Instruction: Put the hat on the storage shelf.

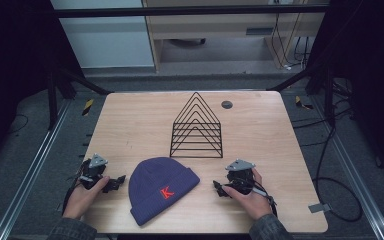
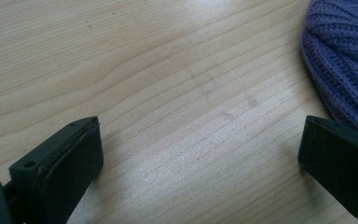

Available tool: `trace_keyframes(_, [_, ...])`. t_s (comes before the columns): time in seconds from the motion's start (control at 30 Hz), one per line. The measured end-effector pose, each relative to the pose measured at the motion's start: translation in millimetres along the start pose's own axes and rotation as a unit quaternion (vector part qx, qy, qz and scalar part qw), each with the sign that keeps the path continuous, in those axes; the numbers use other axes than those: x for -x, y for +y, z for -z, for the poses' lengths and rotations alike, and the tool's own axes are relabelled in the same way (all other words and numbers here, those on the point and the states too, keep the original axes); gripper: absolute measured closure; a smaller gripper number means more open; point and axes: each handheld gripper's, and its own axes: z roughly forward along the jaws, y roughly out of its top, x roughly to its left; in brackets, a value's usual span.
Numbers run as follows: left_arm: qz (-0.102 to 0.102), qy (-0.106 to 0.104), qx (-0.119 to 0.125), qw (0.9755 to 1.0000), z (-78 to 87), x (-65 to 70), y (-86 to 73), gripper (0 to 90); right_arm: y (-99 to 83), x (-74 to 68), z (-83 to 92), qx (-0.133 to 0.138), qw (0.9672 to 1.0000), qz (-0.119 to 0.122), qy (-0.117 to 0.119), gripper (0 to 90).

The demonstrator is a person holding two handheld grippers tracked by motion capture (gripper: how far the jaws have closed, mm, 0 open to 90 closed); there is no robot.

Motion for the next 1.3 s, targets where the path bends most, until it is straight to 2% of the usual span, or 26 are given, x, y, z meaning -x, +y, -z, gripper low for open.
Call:
trace_keyframes(0.2, [-0.005,-0.006,-0.020,0.9998,1.7,0.2,3.5,0.0,0.2,-0.1,-0.2,-0.001,1.0000,0.001,0.000,7.5])
trace_keyframes(0.23, [-0.003,-0.007,-0.023,0.9997,2.4,-0.2,4.4,2.7,0.3,0.0,-0.3,-0.001,1.0000,0.003,0.000,7.2])
trace_keyframes(0.27, [0.006,-0.017,-0.021,0.9996,5.8,-0.7,6.8,4.8,0.3,-0.1,-0.4,-0.001,1.0000,0.003,0.000,7.1])
trace_keyframes(0.3, [0.010,-0.017,-0.018,0.9997,8.0,-0.4,8.0,4.3,0.3,-0.1,-0.4,-0.001,1.0000,0.003,0.000,7.0])
trace_keyframes(0.5, [0.022,-0.029,0.011,0.9993,22.0,5.0,15.7,4.4,0.6,-0.8,-0.8,-0.002,1.0000,0.001,-0.001,6.4])
trace_keyframes(0.63, [0.031,-0.040,0.028,0.9983,37.9,13.7,27.6,5.3,0.9,-1.1,-1.3,-0.003,1.0000,0.000,0.001,5.7])
trace_keyframes(0.73, [0.025,-0.040,0.029,0.9985,43.0,16.4,34.8,6.3,1.0,-1.2,-1.5,-0.004,1.0000,0.000,0.000,5.5])
trace_keyframes(0.93, [0.004,-0.032,0.004,0.9995,54.8,29.3,62.0,8.3,2.1,-2.4,-2.0,-0.007,1.0000,-0.002,-0.005,5.0])
trace_keyframes(0.97, [0.004,-0.032,0.004,0.9995,54.8,29.3,62.0,8.3,2.1,-2.4,-2.0,-0.007,1.0000,-0.002,-0.005,5.0])
trace_keyframes(1.03, [-0.008,-0.025,-0.006,0.9996,54.5,33.4,78.5,8.4,2.8,-2.0,-2.3,-0.010,0.9999,-0.001,-0.004,4.9])
trace_keyframes(1.1, [-0.010,-0.024,-0.011,0.9996,53.9,34.3,83.6,8.8,2.9,-1.7,-2.3,-0.010,0.9999,0.000,-0.004,4.9])
trace_keyframes(1.17, [-0.006,-0.016,-0.029,0.9994,49.9,36.0,94.3,9.9,3.5,-1.3,-2.5,-0.012,0.9999,0.003,-0.003,4.9])
trace_keyframes(1.27, [-0.009,-0.012,-0.052,0.9985,45.8,38.2,98.6,11.9,3.7,-1.3,-2.6,-0.012,0.9999,0.002,-0.001,4.9])
trace_keyframes(1.3, [-0.009,-0.012,-0.052,0.9985,45.8,38.2,98.6,12.3,3.7,-1.3,-2.6,-0.012,0.9999,0.002,-0.001,4.9])
